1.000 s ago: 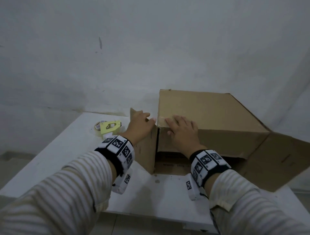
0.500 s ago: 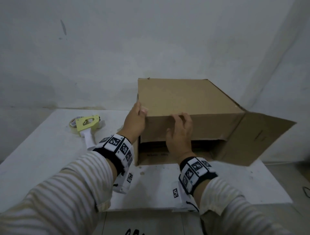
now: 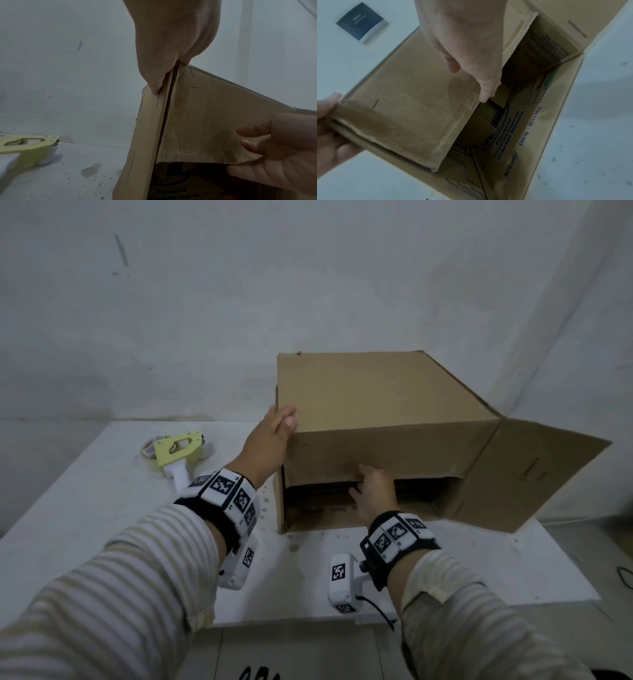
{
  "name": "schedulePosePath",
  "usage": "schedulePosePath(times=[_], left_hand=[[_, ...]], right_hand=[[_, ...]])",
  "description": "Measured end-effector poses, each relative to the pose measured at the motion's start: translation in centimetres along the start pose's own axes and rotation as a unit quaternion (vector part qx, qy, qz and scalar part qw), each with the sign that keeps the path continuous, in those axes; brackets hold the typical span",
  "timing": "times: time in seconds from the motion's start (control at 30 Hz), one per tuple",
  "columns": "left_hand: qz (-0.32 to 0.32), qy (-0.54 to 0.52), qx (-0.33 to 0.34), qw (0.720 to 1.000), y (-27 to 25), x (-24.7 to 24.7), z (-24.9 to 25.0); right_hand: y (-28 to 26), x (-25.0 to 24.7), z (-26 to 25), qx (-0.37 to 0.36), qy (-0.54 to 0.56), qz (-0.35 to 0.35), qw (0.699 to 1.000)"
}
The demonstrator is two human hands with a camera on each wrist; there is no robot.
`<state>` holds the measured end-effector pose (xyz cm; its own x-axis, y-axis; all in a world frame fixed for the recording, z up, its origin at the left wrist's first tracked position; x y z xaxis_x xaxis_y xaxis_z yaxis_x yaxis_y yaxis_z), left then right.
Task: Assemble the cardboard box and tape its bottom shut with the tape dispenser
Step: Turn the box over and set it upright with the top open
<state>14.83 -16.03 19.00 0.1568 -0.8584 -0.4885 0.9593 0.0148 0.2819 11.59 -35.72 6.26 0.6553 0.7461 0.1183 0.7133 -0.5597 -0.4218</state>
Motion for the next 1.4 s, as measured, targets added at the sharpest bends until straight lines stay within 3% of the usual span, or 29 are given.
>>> schedulePosePath(times=[0.27,0.5,0.8,1.0,1.2,1.4], left_hand=[[-0.004,0.011,-0.003,1.0,-0.2,0.2,0.1],[-0.005,0.011,-0.01,1.0,-0.6,0.2,0.5],[-0.009,0.006,-0.018,1.0,-0.9,-0.2,0.3],[-0.008,-0.014,-0.026,1.0,-0.5,-0.2,0.2],[-0.027,-0.077,-0.039,0.996,0.2,0.3,-0.1],[-0.028,-0.17,-0.093,0.981,0.8,0.9,-0.8]], right_hand=[[0.6,-1.5,1.2,0.083,0.123,0.011,0.989],[-0.5,-2.9,0.9,0.115,0.044,0.051,0.991],[-0.5,-1.5,2.1,0.145,0.185,-0.001,0.972],[-0.6,-4.8,3.1,0.14,0.188,0.076,0.969],[-1.5,-9.6,1.4,0.052,0.114,0.169,0.978],[-3.4,-13.2,-3.3,-0.052,0.15,0.215,0.964]])
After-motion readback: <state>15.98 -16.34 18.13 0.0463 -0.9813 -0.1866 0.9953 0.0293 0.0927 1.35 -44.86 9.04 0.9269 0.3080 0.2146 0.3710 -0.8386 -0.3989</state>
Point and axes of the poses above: each hand's wrist, its own y-axis towards the middle knuckle, its own x-axis out of the palm, z = x × y, the point moved 10 cm from there along y, towards the middle knuckle, and after that the axes turned 12 degrees about z, right-handed, at the moved point
